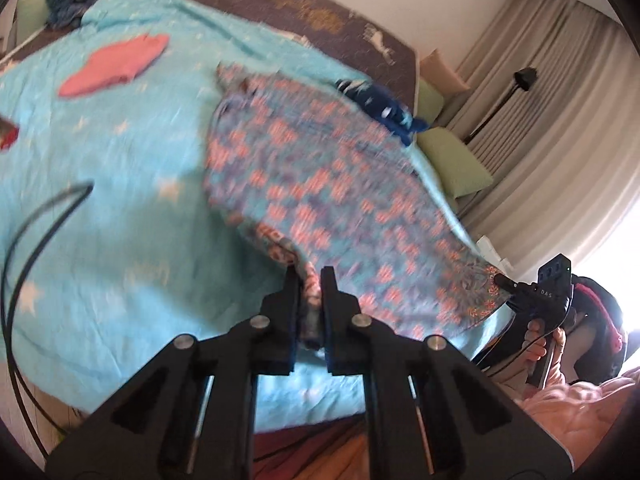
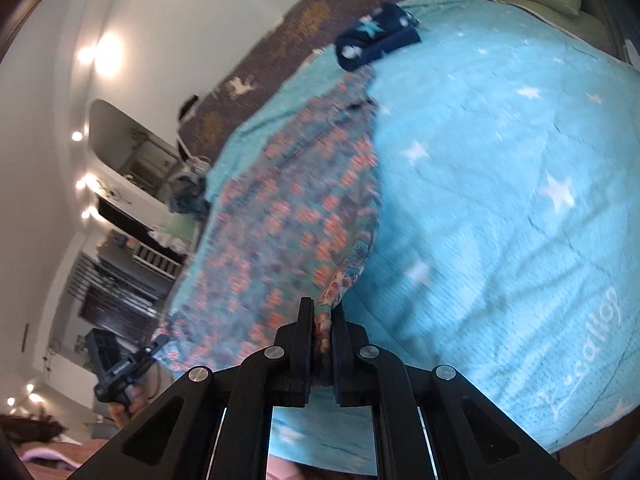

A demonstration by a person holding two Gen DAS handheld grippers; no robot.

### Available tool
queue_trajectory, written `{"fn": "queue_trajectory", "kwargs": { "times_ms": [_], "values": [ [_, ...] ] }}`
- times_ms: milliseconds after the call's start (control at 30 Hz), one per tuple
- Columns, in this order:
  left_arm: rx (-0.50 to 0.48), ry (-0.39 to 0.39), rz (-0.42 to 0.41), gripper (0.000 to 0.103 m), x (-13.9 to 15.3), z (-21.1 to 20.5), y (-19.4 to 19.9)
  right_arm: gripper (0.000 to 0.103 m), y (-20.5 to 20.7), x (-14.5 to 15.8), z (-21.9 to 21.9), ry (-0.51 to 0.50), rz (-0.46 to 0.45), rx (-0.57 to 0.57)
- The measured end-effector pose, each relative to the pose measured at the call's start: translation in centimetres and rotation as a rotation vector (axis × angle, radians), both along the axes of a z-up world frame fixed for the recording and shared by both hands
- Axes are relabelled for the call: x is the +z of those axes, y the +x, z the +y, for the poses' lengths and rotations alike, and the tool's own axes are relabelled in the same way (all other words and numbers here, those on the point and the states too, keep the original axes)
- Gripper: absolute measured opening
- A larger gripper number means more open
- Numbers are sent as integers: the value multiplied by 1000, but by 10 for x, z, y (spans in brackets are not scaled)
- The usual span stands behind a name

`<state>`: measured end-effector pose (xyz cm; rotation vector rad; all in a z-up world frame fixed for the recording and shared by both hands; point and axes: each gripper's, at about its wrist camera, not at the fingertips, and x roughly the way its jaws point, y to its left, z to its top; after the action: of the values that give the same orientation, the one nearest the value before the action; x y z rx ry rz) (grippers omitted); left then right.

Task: Fold small clothes
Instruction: 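Grasp the shirt edge with the left gripper and lift it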

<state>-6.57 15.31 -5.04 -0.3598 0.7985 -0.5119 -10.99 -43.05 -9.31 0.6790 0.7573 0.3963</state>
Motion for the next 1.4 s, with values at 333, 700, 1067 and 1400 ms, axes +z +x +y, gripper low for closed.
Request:
{"fn": "queue_trajectory", "kwargs": {
  "times_ms": [333, 700, 1067, 1400],
  "values": [
    [-5, 5, -170, 11, 58, -8, 69, 6, 62, 49, -13, 38, -94, -8],
    [42, 16, -215, 11, 101, -19, 185, 6, 178, 112, -15, -50, -181, -23],
    [120, 29, -142, 11, 87, -28, 323, 7, 325, 101, -24, -48, -123, -76],
    [188, 9, 66, 11, 16, -31, 445, 25, 455, 34, -29, -132, 83, -164]
  ]
}}
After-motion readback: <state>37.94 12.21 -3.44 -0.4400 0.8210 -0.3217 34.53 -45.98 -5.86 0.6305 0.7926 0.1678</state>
